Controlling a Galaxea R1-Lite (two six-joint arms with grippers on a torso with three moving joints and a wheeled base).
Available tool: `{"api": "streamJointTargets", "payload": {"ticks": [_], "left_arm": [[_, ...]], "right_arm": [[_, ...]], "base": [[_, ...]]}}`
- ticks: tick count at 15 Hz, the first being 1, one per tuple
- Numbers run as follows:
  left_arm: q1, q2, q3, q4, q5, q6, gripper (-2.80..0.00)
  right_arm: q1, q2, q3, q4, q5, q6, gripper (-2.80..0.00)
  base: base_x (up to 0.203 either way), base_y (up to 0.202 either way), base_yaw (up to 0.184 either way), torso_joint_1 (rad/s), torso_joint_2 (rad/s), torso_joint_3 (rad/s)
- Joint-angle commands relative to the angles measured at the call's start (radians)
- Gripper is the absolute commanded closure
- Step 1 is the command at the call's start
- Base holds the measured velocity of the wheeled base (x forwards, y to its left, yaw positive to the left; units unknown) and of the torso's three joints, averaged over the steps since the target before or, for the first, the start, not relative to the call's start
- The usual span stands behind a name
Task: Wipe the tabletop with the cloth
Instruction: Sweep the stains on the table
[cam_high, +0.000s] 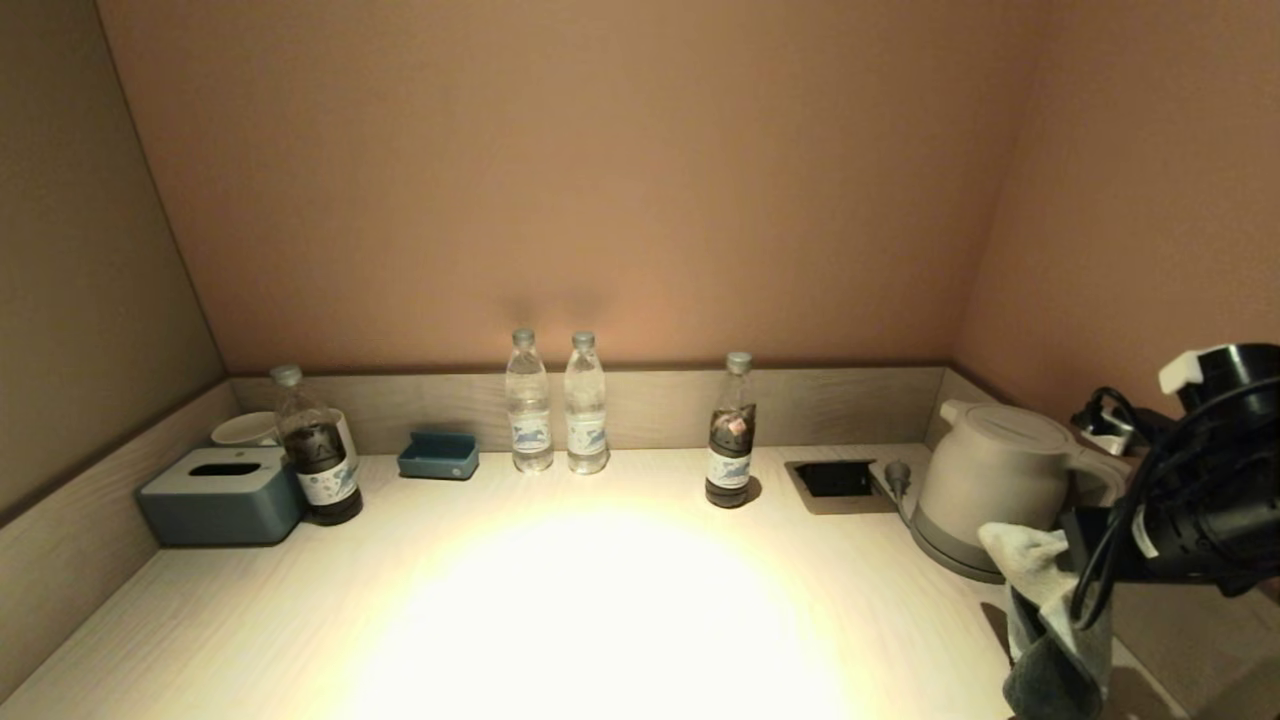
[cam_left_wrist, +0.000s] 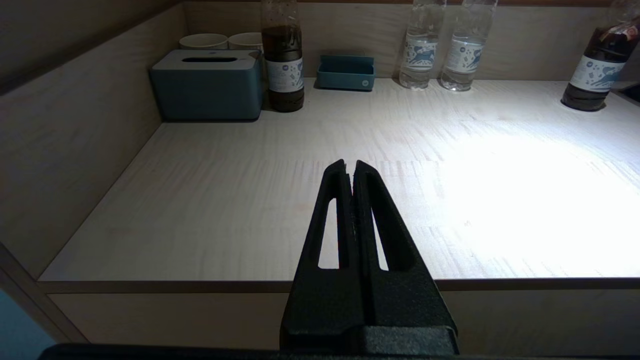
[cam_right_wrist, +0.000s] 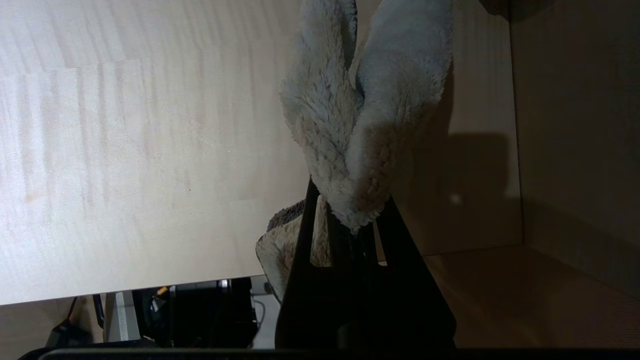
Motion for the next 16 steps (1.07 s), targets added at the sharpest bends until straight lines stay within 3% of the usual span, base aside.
{"api": "streamJointTargets", "payload": {"ticks": [1,9,16], "left_arm": [[0.000,0.000,0.000,0.000,0.000,-0.002,0.00],[0.000,0.000,0.000,0.000,0.000,-0.001,0.00],[0.001,0.000,0.000,0.000,0.000,-0.001,0.00]], "right_arm": [[-0.026,0.012,0.011,0.001,-0.002,-0.002,0.00],[-0.112,0.185,-0.046,0.000,0.000,0.003,0.00],[-0.111,0.184,-0.060,-0.003,0.007,-0.003,0.00]], "base": [[0.000,0.000,0.000,0.000,0.00,0.000],[0.000,0.000,0.000,0.000,0.00,0.000],[0.000,0.000,0.000,0.000,0.00,0.000]]}}
